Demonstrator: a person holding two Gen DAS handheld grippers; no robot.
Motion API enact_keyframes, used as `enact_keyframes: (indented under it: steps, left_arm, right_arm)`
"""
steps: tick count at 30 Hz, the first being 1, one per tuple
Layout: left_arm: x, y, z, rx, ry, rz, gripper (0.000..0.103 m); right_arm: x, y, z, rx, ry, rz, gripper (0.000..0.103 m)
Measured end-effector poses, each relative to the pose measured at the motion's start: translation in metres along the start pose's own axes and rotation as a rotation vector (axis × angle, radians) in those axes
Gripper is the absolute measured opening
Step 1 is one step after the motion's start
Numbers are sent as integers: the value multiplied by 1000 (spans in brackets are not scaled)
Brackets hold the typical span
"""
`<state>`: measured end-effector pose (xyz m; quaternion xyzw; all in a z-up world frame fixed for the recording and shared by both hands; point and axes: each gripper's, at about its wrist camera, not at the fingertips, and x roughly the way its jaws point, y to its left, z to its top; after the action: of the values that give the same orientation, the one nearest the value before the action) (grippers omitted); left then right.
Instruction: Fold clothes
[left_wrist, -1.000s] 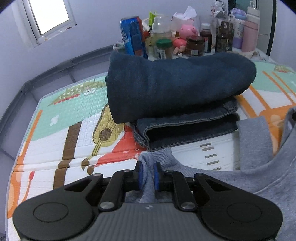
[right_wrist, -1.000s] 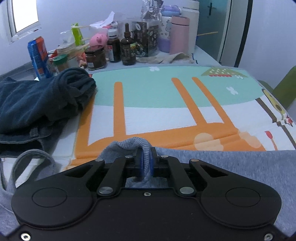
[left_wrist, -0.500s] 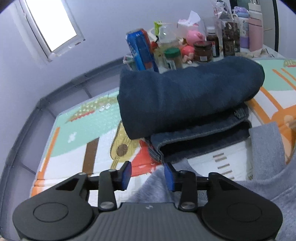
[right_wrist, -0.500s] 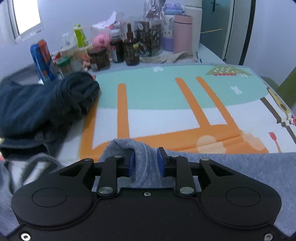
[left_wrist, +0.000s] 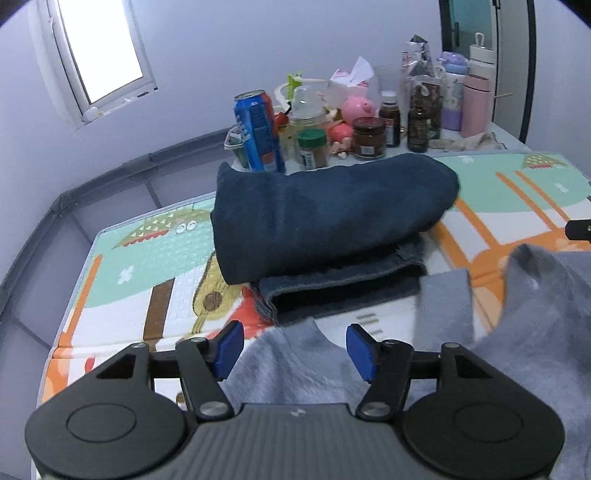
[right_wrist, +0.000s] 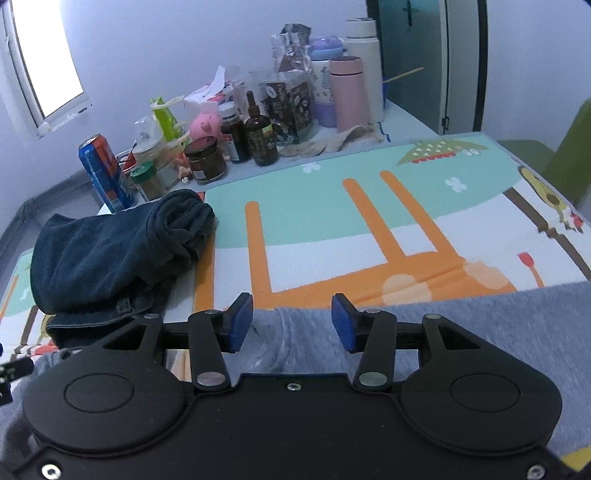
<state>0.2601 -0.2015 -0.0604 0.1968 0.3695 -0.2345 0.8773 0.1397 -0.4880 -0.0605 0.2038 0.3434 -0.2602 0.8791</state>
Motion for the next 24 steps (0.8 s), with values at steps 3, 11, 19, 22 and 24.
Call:
enact_keyframes:
  steps: [3, 11, 19, 22, 24]
  left_arm:
    - [-9, -4, -10, -14, 9, -21, 66]
    - [-24, -21, -45, -73, 95, -140, 66]
    - [-29, -38, -81, -148, 257, -206, 66]
    - [-24, -38, -91, -162, 311, -187, 66]
    - [-21, -37, -96, -165, 340, -166, 66]
  right_arm:
    - [-13, -4, -7, -6, -2, 23, 45]
    - [-37, 11, -46, -143, 166, 93, 18]
    - [-49, 27, -82, -209, 419, 83, 18]
    - [-52, 32, -92, -236, 476, 61, 18]
    - [-51, 33, -97, -261, 496, 42, 18]
